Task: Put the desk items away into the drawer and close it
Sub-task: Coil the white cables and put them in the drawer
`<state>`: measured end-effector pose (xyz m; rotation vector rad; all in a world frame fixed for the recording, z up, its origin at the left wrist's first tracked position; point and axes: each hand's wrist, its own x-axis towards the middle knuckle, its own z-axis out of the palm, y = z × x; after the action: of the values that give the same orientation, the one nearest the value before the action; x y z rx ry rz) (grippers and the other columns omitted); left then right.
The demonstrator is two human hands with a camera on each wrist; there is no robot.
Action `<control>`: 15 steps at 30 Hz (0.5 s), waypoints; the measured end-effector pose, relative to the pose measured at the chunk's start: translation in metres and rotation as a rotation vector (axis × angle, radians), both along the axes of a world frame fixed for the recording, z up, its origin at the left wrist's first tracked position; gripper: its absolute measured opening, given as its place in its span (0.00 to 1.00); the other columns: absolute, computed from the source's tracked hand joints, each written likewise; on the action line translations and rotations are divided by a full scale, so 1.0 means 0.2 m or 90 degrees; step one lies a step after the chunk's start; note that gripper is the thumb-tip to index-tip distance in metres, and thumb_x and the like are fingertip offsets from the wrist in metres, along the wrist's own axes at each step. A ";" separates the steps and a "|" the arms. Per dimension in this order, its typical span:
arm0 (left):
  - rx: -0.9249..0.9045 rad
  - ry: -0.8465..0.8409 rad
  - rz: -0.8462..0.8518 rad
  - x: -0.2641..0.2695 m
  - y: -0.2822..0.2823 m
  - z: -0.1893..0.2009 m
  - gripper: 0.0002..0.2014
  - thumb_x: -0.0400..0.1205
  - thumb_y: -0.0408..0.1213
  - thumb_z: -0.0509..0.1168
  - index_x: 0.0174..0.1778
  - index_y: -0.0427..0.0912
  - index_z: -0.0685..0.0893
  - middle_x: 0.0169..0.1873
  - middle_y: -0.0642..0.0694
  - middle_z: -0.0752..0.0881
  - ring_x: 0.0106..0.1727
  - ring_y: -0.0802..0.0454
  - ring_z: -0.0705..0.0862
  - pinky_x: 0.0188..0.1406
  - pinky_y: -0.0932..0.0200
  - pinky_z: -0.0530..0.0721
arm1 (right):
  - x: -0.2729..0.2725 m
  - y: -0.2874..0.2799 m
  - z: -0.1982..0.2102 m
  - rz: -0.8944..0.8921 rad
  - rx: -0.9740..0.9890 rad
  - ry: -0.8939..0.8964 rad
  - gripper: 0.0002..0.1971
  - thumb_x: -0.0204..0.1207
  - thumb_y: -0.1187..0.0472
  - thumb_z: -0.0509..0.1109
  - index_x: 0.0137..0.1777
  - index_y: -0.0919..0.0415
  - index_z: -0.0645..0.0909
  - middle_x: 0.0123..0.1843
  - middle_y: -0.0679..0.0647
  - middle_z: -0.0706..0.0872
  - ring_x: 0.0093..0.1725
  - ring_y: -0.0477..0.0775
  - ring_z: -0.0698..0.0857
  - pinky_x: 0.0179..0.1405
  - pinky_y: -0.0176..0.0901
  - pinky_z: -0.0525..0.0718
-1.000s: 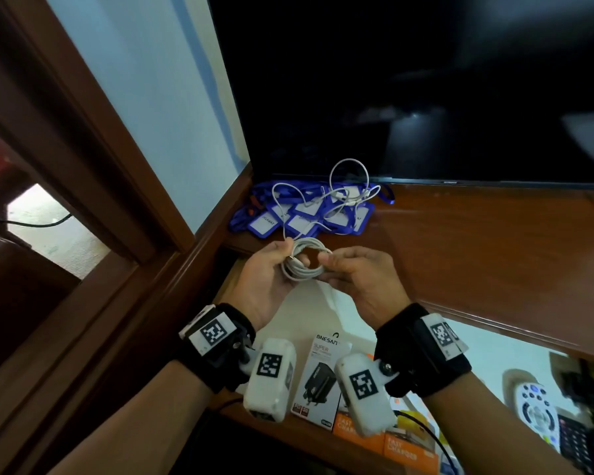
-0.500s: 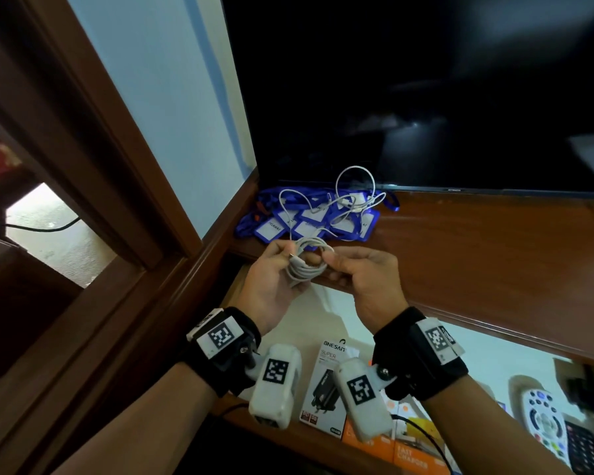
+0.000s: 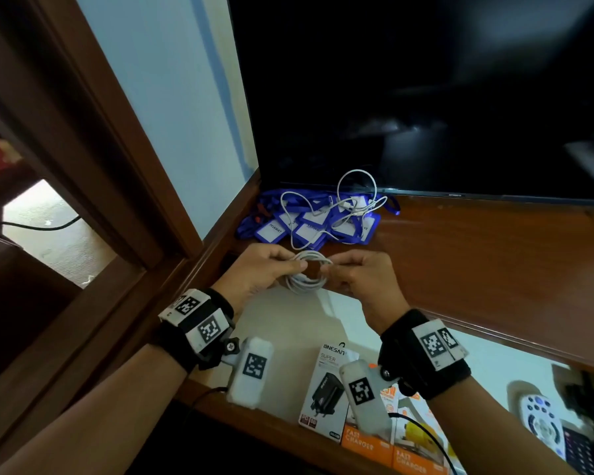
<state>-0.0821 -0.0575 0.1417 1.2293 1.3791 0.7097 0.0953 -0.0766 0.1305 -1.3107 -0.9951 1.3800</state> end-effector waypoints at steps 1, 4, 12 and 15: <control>0.006 0.022 -0.013 0.00 0.00 -0.01 0.06 0.75 0.34 0.74 0.46 0.38 0.88 0.36 0.44 0.89 0.34 0.56 0.85 0.36 0.65 0.82 | 0.00 0.01 -0.02 0.011 -0.001 -0.019 0.04 0.68 0.76 0.76 0.41 0.73 0.85 0.39 0.71 0.88 0.38 0.65 0.88 0.44 0.50 0.90; 0.000 0.057 -0.024 -0.02 0.00 -0.06 0.07 0.74 0.35 0.75 0.46 0.37 0.89 0.33 0.46 0.89 0.31 0.59 0.84 0.33 0.67 0.81 | 0.00 0.02 -0.08 0.062 -0.026 -0.080 0.06 0.67 0.72 0.78 0.43 0.72 0.86 0.35 0.62 0.86 0.31 0.51 0.81 0.27 0.31 0.79; -0.035 0.232 -0.102 -0.24 0.06 -0.32 0.12 0.72 0.43 0.78 0.46 0.40 0.90 0.38 0.48 0.89 0.39 0.56 0.86 0.37 0.68 0.82 | 0.01 0.18 -0.20 0.069 -0.129 -0.150 0.09 0.68 0.65 0.79 0.46 0.69 0.88 0.43 0.62 0.90 0.36 0.49 0.83 0.33 0.35 0.79; -0.037 0.362 -0.209 -0.33 0.12 -0.46 0.13 0.72 0.47 0.77 0.46 0.43 0.89 0.39 0.54 0.85 0.45 0.58 0.84 0.42 0.68 0.76 | -0.03 0.31 -0.22 0.026 -0.143 -0.169 0.05 0.69 0.71 0.76 0.44 0.69 0.87 0.42 0.62 0.90 0.29 0.45 0.80 0.21 0.27 0.74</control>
<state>-0.1484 -0.0344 0.0505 1.6373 1.5772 0.0833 0.0898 -0.0155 0.0862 -1.6833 -1.0694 1.4040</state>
